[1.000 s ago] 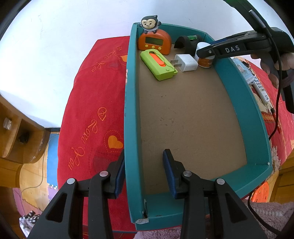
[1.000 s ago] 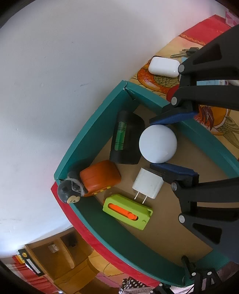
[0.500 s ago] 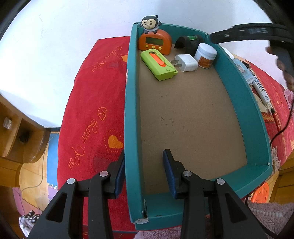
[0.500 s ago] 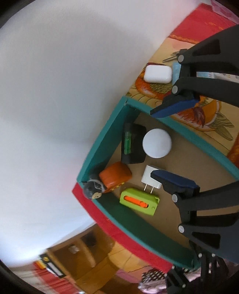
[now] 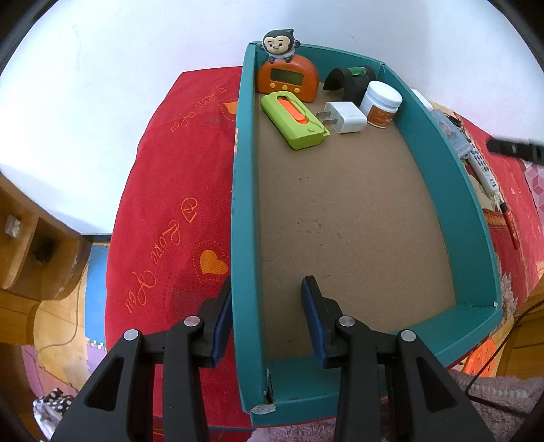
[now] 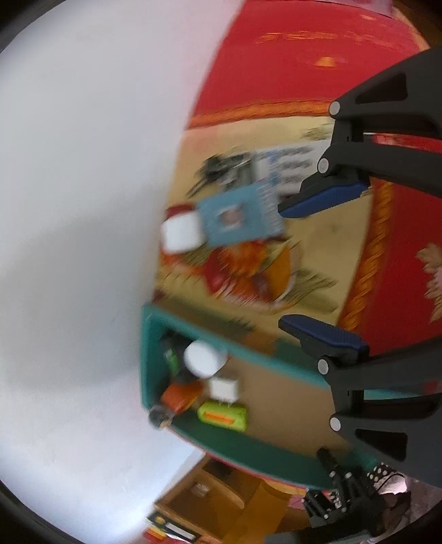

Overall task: Organize objects
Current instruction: 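Move the right gripper out of the box over the keys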

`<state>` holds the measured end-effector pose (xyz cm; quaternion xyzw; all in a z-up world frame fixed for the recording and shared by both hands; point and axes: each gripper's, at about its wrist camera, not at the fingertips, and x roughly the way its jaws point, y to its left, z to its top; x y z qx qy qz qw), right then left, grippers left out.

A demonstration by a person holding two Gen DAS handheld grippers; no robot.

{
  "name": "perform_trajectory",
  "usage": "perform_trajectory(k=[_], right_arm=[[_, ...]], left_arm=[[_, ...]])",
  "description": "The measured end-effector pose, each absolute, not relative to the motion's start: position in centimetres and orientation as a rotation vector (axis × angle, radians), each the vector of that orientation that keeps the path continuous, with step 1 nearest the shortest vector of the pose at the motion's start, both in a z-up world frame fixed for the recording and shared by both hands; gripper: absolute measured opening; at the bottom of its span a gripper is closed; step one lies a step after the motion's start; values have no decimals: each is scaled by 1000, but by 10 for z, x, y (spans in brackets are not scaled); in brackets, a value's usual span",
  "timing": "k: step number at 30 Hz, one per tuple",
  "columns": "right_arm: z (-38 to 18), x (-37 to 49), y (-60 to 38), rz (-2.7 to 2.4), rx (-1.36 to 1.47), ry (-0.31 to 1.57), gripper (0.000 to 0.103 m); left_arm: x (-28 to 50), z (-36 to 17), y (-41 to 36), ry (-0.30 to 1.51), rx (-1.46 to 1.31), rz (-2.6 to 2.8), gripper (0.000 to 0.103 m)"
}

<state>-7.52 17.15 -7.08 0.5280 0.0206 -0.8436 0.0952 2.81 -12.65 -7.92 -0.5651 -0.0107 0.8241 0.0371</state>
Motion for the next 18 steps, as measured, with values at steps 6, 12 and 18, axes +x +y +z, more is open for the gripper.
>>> perform_trajectory(k=[6, 12, 18], right_arm=[[-95, -51, 205, -2543, 1670, 12, 60], [-104, -43, 228, -2587, 1715, -17, 60], [-112, -61, 234, -2572, 1727, -2, 60]], left_arm=[[28, -80, -126, -29, -1736, 2529, 38], [29, -80, -126, -29, -1738, 2529, 38], [29, -80, -126, -27, -1738, 2529, 38]])
